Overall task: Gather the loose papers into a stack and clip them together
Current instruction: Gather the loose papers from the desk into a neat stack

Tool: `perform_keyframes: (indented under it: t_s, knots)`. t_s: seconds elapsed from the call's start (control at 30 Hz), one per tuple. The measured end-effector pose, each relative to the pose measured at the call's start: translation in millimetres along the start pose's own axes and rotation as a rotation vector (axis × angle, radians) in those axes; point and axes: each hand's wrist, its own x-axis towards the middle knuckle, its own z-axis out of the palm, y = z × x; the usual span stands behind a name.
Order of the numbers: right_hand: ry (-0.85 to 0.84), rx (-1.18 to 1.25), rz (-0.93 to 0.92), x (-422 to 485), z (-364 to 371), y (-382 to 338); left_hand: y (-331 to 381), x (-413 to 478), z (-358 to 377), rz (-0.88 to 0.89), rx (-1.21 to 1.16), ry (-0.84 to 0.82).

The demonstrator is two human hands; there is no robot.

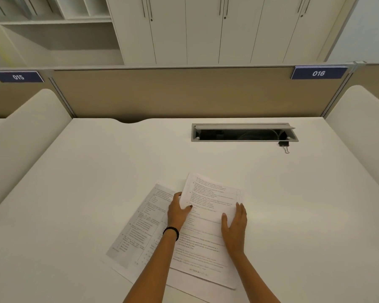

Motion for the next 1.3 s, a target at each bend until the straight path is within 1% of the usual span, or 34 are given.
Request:
perform_keyframes:
  t_s: [0.27, 0.37, 0.43, 0.5, 0.57, 0.67, 0.73, 0.83, 0.87, 0.9, 0.97, 1.0, 1.03, 1.1, 1.23, 1.3]
  knots:
    - [0.057, 0.125, 0.04, 10, -9, 5, 2, 2, -24, -0.039, -0.202, -0.041]
    - [0.071, 0.19, 0.116, 16, -11, 4, 6, 4, -32, 0.026, -0.222, -0.066]
    - [0.076, 0.219, 0.172, 20, -12, 2, 8, 4, -37, 0.052, -0.259, -0.053]
    - [0.058, 0.229, 0.176, 19, -11, -1, 8, 5, -44, 0.07, -0.262, -0.019]
    - [0.021, 0.212, 0.146, 15, -8, -4, 5, 8, -51, 0.09, -0.219, 0.014]
    - [-0.039, 0.104, 0.043, 2, -1, -8, 0, 8, -59, 0.121, -0.101, 0.032]
    - [-0.081, 0.005, -0.031, -11, 7, -8, -7, 7, -61, 0.127, -0.026, 0.011]
    - [-0.106, -0.098, -0.055, -25, 18, -7, -18, 9, -63, 0.112, 0.057, -0.036]
    - [-0.108, -0.13, -0.063, -27, 20, -7, -21, 10, -63, 0.103, 0.101, -0.022]
    - [-0.111, -0.157, -0.068, -28, 21, -7, -25, 12, -64, 0.094, 0.191, 0.037]
    - [-0.115, -0.178, -0.076, -28, 21, -7, -31, 13, -71, 0.021, 0.399, 0.231]
    - [-0.115, -0.177, -0.076, -28, 21, -8, -33, 13, -77, -0.035, 0.458, 0.308]
    - [-0.116, -0.179, -0.075, -28, 21, -9, -35, 13, -83, -0.083, 0.486, 0.347]
    - [-0.113, -0.203, -0.082, -30, 23, -11, -44, 14, -96, -0.113, 0.496, 0.347]
    - [-0.106, -0.241, -0.081, -32, 27, -11, -53, 16, -109, -0.014, 0.494, 0.262]
    - [-0.111, -0.243, -0.078, -33, 30, -14, -52, 16, -111, -0.004, 0.496, 0.237]
